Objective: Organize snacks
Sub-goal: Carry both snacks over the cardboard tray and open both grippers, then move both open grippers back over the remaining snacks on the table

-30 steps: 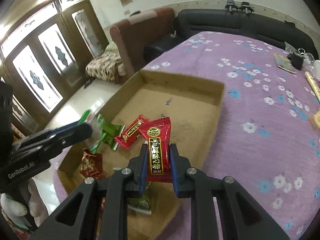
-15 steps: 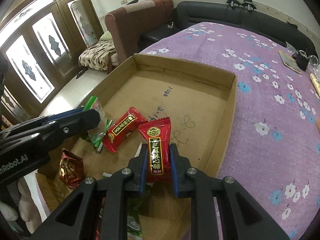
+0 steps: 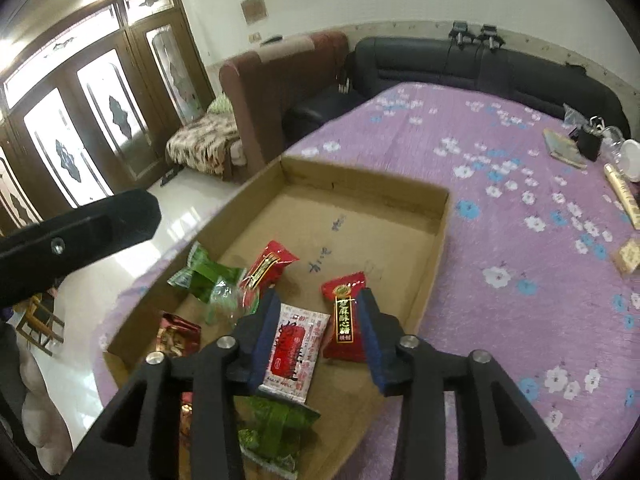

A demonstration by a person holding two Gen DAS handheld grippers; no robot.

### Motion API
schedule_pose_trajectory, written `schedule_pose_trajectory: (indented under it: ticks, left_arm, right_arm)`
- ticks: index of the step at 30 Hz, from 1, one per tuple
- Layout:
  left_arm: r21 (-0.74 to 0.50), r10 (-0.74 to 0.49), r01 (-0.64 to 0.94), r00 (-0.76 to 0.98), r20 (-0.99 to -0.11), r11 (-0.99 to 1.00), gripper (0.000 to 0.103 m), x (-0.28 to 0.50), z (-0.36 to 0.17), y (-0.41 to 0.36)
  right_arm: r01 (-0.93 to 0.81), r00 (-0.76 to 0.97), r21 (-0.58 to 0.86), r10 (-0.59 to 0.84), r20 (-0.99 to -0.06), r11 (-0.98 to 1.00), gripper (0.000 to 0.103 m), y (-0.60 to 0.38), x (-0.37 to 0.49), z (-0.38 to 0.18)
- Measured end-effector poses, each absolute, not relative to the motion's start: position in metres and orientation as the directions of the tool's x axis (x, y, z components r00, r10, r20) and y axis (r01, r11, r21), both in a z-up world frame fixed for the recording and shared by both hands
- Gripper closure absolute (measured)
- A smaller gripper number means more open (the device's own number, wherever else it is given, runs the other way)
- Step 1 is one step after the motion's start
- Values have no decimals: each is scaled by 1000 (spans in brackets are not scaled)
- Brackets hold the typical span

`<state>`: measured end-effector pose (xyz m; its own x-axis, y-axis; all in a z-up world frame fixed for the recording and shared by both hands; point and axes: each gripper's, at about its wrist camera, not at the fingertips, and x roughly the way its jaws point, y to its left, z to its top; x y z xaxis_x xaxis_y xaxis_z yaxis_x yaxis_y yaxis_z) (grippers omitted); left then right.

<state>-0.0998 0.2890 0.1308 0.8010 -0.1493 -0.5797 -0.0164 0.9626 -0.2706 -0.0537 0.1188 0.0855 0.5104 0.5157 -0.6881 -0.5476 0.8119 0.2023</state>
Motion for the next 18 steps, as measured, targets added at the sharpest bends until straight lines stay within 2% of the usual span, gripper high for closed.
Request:
schedule_pose_trajectory:
  ticks: [2,4,6,11,18]
  left_arm:
    - [-265,-135,-24,816,-562,964,8,-106,137,285]
    - [-252,-109,-37,834,-541,967,4,-112,143,280]
    - [-234,-84,-48,848,-523,971,2,-119,149,274]
    - [-233,-104,-16,863,-494,972,1,-130,156,255]
    - [-225,-136,20,848,-513,974,1,-135,156,226]
  right_arm:
    - [-547,534,198,521,-666,814,59,110,-61,94]
    - [-545,550,196,524,-650,815,56,102,-67,99]
    - [-538,565,199,526,-636,819,51,92,-72,103]
    - [-511,587,210,517,-624,834,47,66,-81,105]
    - [-434,635,229,476,-609,872,42,18,-91,104]
